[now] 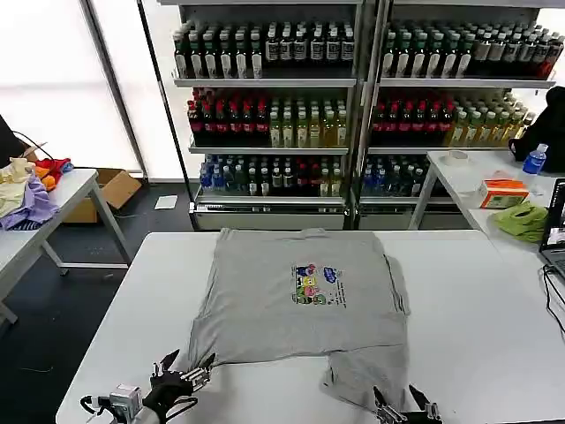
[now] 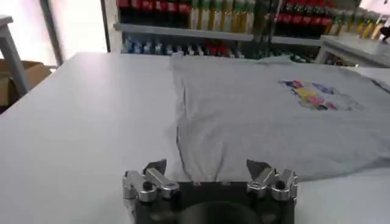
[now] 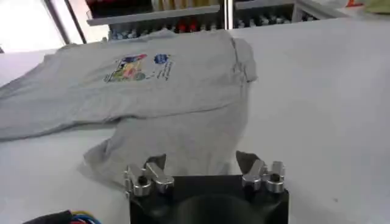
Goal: Fold and organize the clothes.
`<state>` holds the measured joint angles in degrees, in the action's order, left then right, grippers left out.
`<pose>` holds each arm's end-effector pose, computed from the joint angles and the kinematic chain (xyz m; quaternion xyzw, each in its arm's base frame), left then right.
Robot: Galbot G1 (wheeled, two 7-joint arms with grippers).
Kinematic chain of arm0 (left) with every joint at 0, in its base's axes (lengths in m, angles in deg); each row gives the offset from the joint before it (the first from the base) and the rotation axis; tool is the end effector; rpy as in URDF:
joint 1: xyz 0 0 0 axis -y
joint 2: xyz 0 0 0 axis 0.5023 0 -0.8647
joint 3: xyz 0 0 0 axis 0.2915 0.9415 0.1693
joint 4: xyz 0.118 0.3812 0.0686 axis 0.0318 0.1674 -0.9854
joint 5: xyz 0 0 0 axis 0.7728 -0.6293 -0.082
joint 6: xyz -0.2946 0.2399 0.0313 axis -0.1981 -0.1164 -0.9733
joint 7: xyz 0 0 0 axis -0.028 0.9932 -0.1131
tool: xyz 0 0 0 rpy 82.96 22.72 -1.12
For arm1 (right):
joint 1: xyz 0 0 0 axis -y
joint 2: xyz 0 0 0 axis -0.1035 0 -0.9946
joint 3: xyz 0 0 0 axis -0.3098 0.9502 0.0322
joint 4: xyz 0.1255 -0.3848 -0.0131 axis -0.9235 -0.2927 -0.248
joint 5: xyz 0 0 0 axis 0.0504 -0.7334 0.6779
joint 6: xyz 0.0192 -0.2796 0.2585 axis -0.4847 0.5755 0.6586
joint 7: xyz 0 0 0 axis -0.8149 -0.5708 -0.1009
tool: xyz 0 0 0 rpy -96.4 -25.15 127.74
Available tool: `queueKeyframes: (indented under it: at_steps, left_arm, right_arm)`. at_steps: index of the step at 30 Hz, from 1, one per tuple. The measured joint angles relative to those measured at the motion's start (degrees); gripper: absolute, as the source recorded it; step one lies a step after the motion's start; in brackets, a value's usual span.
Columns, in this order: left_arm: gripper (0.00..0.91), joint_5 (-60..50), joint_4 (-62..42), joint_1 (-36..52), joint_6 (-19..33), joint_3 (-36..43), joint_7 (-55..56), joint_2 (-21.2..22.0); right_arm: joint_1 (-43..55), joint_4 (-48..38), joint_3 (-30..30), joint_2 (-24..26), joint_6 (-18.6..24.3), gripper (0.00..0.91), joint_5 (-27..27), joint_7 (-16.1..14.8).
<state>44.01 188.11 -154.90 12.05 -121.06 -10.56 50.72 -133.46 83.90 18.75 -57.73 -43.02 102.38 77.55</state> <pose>0.1577 0.0779 -0.3487 -0.0777 -0.9547 0.0290 0.2858 0.0737 -0.0450 -0.3202 0.0477 -0.9504 -0.0444 0.3042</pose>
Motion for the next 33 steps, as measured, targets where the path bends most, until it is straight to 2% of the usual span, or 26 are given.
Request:
queueKeyframes:
  at_steps: [11,22,33]
  left_arm:
    - [0.03,-2.57,-1.61,-0.35,1.74,1.77,-0.08,2.03]
    - [0.03,-4.42,-0.73,-1.84,3.16,1.73,0.12,3.18]
    - [0.03,-6.49,4.19,-7.04,2.59,0.15,0.38,3.86]
  right_arm:
    - [-0.22,-0.57,0.44,0.26,1.46,0.0,-0.93,-1.53]
    - [-2.41,1.67,0.1,1.31,4.9,0.0,-2.88,-6.57]
    - [-11.38,6.82,-4.05,2.68,9.49,0.0,-3.73,-11.68]
